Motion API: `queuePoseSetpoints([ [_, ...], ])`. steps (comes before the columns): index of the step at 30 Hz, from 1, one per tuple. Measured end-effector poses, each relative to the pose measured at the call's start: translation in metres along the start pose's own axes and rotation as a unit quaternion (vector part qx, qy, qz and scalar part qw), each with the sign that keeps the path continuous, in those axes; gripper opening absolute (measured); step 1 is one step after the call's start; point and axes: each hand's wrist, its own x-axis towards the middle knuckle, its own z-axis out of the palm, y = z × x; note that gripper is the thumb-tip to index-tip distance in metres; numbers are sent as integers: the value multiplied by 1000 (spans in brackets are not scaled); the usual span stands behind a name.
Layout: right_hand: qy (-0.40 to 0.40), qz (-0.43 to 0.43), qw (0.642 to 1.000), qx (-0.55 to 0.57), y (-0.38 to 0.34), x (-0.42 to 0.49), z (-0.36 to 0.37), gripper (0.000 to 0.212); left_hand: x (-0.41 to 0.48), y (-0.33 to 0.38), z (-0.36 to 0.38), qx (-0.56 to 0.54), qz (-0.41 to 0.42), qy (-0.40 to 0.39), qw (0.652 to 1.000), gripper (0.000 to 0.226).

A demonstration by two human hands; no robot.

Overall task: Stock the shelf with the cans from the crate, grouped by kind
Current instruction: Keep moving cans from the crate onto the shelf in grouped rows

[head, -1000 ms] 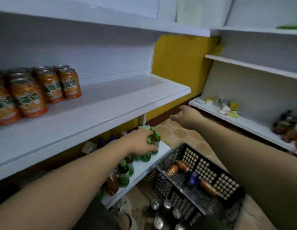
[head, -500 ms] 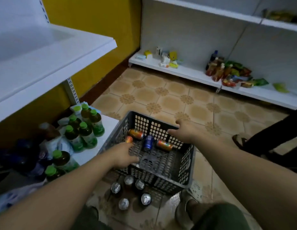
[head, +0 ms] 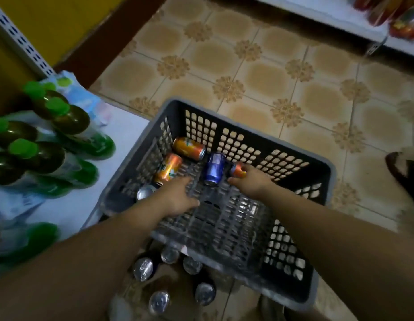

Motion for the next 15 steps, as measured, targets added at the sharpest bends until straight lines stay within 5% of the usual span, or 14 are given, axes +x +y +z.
queuePoseSetpoints([
  [8, -22, 66, 989, 126, 7, 147, 99, 77, 120, -56, 63, -22, -41, -136, 990, 80],
  [15, 40, 106, 963, 246, 4, 161, 127, 74, 140, -81, 67, -72, -61, -112, 989, 80],
])
